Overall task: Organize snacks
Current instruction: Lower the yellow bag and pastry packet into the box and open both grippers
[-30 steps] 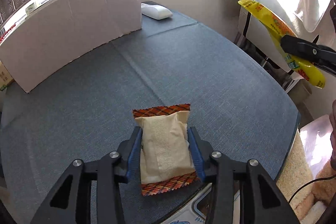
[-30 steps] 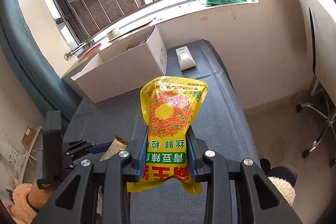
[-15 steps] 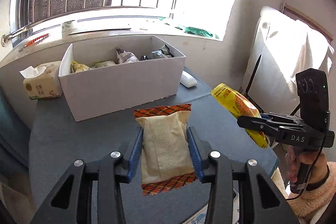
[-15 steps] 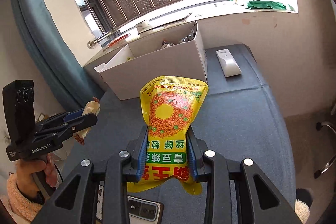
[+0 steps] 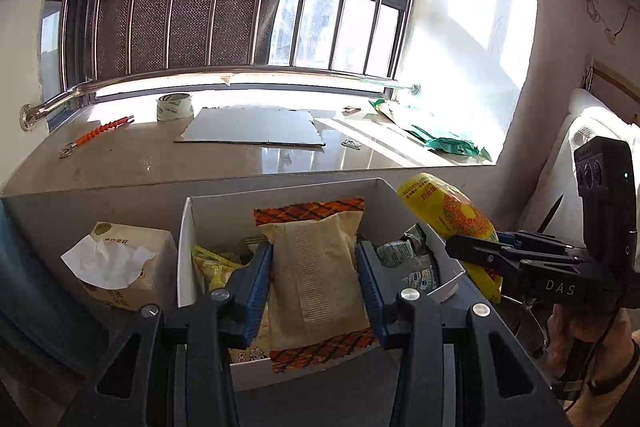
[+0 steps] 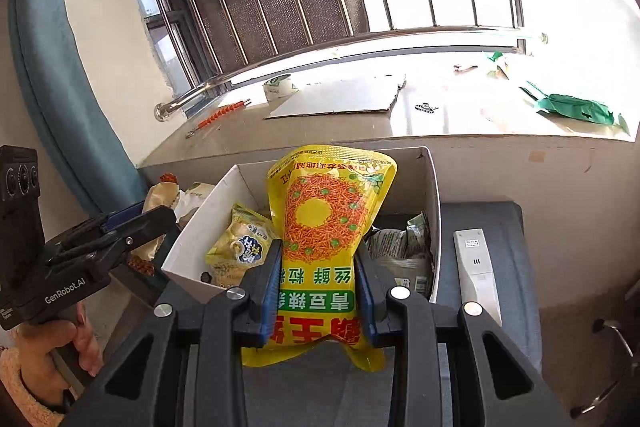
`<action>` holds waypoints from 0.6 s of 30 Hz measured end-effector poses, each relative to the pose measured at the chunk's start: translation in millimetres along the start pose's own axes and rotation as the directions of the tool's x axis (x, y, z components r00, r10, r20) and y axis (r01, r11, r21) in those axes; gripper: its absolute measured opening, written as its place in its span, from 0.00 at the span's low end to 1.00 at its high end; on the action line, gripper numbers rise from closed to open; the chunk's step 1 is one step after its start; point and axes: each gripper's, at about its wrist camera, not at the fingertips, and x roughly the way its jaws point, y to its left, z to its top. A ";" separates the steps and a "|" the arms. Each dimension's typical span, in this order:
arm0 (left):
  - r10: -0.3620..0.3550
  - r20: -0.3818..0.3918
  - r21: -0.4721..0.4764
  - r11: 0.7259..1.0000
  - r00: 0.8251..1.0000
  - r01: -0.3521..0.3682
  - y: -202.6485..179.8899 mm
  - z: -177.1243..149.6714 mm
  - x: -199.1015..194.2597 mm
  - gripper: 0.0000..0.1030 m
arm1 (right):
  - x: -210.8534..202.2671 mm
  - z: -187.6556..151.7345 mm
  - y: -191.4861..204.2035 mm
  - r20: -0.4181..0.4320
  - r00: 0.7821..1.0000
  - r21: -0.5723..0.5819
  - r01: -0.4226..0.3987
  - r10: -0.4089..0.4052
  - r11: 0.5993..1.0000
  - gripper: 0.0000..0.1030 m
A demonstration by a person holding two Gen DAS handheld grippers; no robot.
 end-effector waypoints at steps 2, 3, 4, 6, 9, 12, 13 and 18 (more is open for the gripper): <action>0.033 -0.014 -0.002 0.999 0.999 -0.033 6.4 9.5 17.0 0.45 | 21.9 20.4 -9.0 -0.027 0.999 0.025 0.026 -0.026 0.999 0.34; 0.048 -0.020 0.012 0.999 0.999 -0.048 7.9 13.4 23.4 0.45 | 31.8 27.6 -12.6 -0.046 0.998 0.028 0.035 -0.034 0.999 0.35; 0.054 -0.022 0.016 0.998 0.998 -0.054 9.2 16.3 28.5 0.45 | 40.5 33.1 -16.2 -0.061 0.997 0.031 0.039 -0.037 0.999 0.35; 0.048 -0.036 0.003 0.999 0.998 -0.048 13.5 19.7 37.2 0.48 | 51.4 38.9 -20.9 -0.073 0.996 0.031 0.056 -0.054 0.998 0.38; 0.061 -0.079 -0.011 0.998 0.995 -0.062 18.6 19.1 44.7 1.00 | 61.1 42.1 -26.7 -0.099 0.994 0.043 0.048 -0.044 0.998 0.72; 0.086 -0.066 0.012 0.996 0.994 -0.086 17.4 14.4 40.9 1.00 | 53.7 41.8 -31.2 -0.043 0.997 0.074 0.063 -0.060 0.995 1.00; 0.081 -0.065 0.009 0.997 0.995 -0.080 17.1 12.8 39.0 1.00 | 49.8 42.4 -31.4 -0.020 0.997 0.072 0.082 -0.081 0.994 1.00; 0.144 -0.014 0.005 0.990 0.989 -0.144 12.0 9.5 23.4 1.00 | 39.2 44.8 -17.5 0.006 0.989 -0.005 0.150 -0.150 0.989 1.00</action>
